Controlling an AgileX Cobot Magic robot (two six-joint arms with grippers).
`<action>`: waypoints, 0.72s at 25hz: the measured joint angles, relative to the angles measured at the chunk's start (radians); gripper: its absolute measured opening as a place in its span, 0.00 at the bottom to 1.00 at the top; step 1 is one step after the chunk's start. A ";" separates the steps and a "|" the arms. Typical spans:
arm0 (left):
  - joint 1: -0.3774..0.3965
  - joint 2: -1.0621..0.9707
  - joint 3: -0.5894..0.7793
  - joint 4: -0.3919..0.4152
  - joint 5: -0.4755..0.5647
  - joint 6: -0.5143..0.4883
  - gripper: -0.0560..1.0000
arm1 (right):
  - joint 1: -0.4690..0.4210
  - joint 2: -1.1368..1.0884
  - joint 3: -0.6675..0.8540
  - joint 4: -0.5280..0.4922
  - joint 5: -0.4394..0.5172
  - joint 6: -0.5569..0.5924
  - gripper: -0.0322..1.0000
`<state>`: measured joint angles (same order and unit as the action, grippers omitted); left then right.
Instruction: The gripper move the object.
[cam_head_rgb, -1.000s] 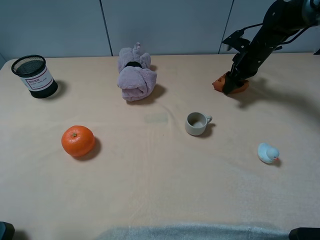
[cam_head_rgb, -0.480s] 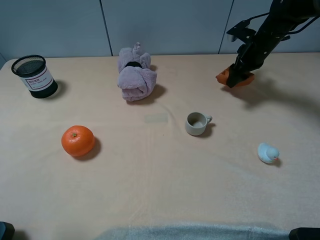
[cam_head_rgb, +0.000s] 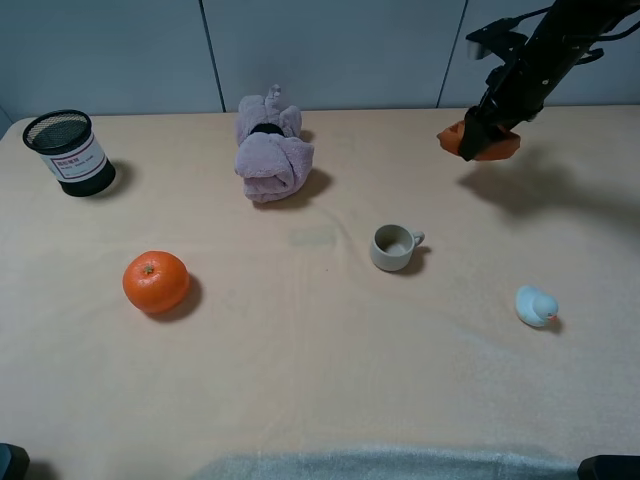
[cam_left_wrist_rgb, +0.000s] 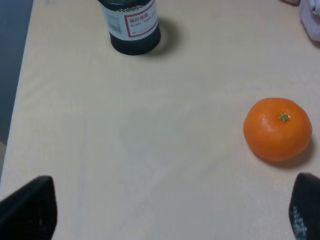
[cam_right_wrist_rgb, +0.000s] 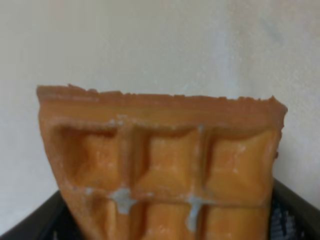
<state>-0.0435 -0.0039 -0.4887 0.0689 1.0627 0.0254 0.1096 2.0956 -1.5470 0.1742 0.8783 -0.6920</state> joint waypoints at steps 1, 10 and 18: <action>0.000 0.000 0.000 0.000 0.000 0.000 0.92 | 0.000 0.000 0.000 0.000 0.000 0.000 0.51; 0.000 0.000 0.000 0.000 0.000 0.000 0.92 | 0.000 -0.070 0.000 0.009 0.096 0.125 0.51; 0.000 0.000 0.000 0.000 0.000 0.000 0.92 | 0.004 -0.157 0.000 0.008 0.161 0.228 0.51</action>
<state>-0.0435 -0.0039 -0.4887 0.0689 1.0627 0.0254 0.1132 1.9384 -1.5470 0.1824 1.0392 -0.4643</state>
